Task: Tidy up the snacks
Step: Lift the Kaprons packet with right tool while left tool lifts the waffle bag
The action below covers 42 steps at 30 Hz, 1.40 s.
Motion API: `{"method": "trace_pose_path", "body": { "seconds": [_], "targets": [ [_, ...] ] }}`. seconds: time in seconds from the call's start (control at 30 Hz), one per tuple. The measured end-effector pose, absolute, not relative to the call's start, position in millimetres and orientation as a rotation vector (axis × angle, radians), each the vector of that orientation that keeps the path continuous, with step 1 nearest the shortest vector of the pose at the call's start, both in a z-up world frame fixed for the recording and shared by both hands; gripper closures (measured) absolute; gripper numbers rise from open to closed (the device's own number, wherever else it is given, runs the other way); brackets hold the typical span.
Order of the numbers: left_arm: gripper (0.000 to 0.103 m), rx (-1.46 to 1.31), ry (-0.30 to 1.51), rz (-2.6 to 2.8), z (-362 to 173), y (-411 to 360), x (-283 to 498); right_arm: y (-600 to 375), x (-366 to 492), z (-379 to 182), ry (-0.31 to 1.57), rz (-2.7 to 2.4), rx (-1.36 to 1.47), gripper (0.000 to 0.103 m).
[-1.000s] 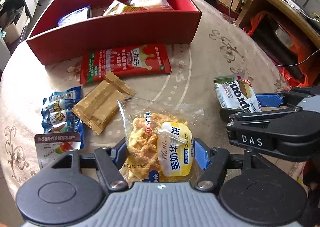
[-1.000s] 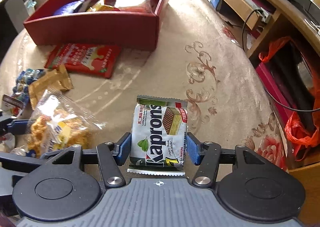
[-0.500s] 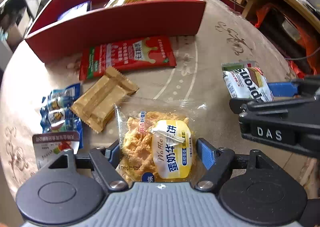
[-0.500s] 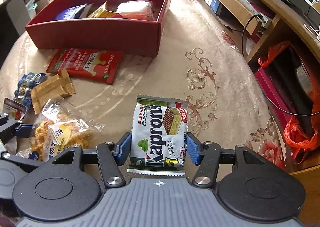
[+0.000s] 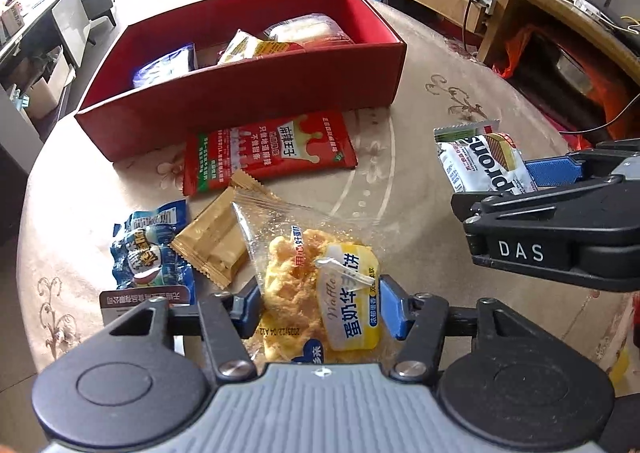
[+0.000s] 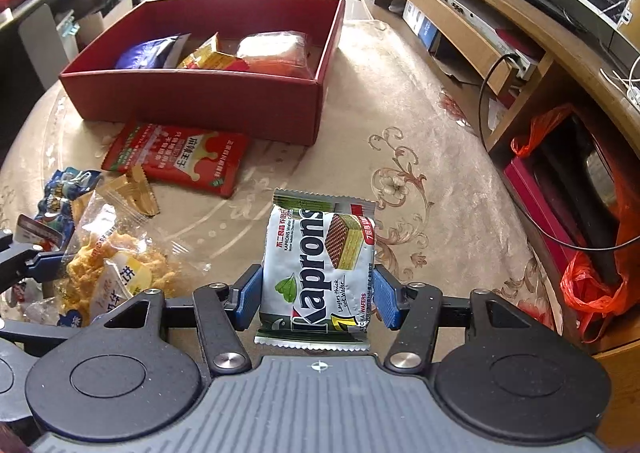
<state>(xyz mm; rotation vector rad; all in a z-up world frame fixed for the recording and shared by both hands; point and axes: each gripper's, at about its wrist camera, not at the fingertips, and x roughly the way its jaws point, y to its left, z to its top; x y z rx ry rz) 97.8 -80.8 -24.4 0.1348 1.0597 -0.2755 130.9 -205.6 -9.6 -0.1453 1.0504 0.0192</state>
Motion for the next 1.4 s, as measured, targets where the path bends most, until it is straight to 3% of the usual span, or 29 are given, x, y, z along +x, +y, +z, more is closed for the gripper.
{"method": "trace_pose_path", "body": {
  "seconds": [0.17, 0.37, 0.5, 0.73, 0.77, 0.83, 1.0, 1.1, 1.17, 1.27, 1.4],
  "targets": [
    [0.048, 0.054, 1.108, -0.284, -27.8, -69.6, 108.9, -205.4, 131.4, -8.4, 1.048, 0.026, -0.141, 0.039],
    [0.03, 0.056, 1.16, -0.275, -46.7, -72.7, 117.6, -206.3, 131.7, -5.3, 1.039, 0.041, -0.127, 0.039],
    [0.03, 0.129, 1.122, -0.25, -51.3, -84.9, 111.7, -207.0, 131.8, -3.8, 1.036, 0.049, -0.125, 0.039],
    [0.043, 0.155, 1.064, -0.256, -37.0, -85.6, 104.6, -211.8, 131.5, 4.1, 1.011, 0.048, -0.105, 0.039],
    [0.05, 0.149, 1.056, -0.258, -34.1, -83.1, 104.9, -212.7, 131.4, 5.8, 1.004, 0.048, -0.1, 0.039],
    [0.055, 0.107, 1.06, -0.273, -25.8, -77.0, 106.4, -214.0, 131.7, 8.9, 0.992, 0.048, -0.091, 0.039],
    [0.056, 0.119, 1.051, -0.258, -25.0, -72.1, 107.5, -214.0, 132.5, 9.9, 0.986, 0.05, -0.085, 0.039],
    [0.048, 0.114, 1.08, -0.267, -28.9, -73.8, 111.5, -212.6, 132.7, 9.0, 0.99, 0.054, -0.089, 0.039],
    [0.032, 0.138, 1.106, -0.268, -36.8, -78.2, 113.6, -211.9, 133.3, 9.3, 0.99, 0.058, -0.088, 0.039],
    [0.02, 0.191, 1.129, -0.252, -51.1, -87.8, 112.9, -211.7, 133.8, 10.5, 0.987, 0.064, -0.088, 0.039],
    [0.015, 0.213, 1.094, -0.236, -53.9, -93.6, 111.1, -212.5, 134.5, 13.2, 0.979, 0.073, -0.085, 0.039]
  ]
}}
